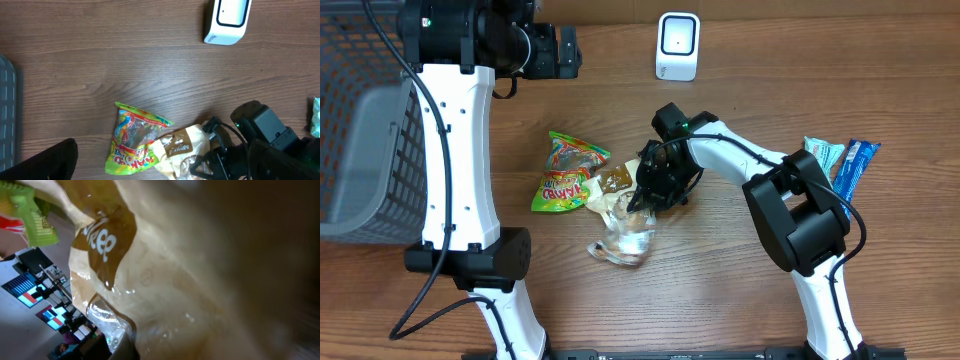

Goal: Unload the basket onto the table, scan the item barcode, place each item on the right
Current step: 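Reach the right gripper to the pile and grasp the clear cookie bag, then lift the cookie bag and hold it over the white scanner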

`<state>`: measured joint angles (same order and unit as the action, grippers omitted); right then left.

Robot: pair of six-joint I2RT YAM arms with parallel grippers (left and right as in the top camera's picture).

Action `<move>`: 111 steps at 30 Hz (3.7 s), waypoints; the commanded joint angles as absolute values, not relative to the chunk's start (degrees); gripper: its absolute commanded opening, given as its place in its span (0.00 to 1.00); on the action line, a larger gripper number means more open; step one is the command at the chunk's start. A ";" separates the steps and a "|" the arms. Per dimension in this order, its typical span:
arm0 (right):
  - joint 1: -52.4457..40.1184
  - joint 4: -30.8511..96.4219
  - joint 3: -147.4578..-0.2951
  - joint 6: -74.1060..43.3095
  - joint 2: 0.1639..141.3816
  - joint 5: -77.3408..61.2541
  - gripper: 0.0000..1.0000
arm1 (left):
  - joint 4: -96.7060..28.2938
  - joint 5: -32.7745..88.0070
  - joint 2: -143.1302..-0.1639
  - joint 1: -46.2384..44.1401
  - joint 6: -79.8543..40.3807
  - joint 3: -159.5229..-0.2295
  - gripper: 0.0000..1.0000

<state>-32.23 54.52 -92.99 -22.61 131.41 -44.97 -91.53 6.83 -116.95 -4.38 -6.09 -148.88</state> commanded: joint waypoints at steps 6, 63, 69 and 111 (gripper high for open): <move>-29.63 54.02 -93.25 -23.83 128.38 -42.76 0.04 | -91.46 7.07 -117.36 -4.14 -6.87 -149.73 1.00; -23.18 -5.87 -95.64 18.46 111.11 21.61 0.04 | -91.46 7.07 -117.36 -4.14 -6.87 -149.73 1.00; -23.20 -20.69 -95.64 39.59 121.10 22.04 0.04 | -91.46 7.07 -117.36 -4.14 -6.87 -149.73 1.00; -25.71 -36.75 -95.66 48.27 132.94 10.44 0.04 | -91.46 7.07 -117.36 -4.14 -6.87 -149.73 1.00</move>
<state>-25.76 -35.99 -94.91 48.25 133.58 10.70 -91.53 6.83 -116.95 -4.38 -6.09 -148.88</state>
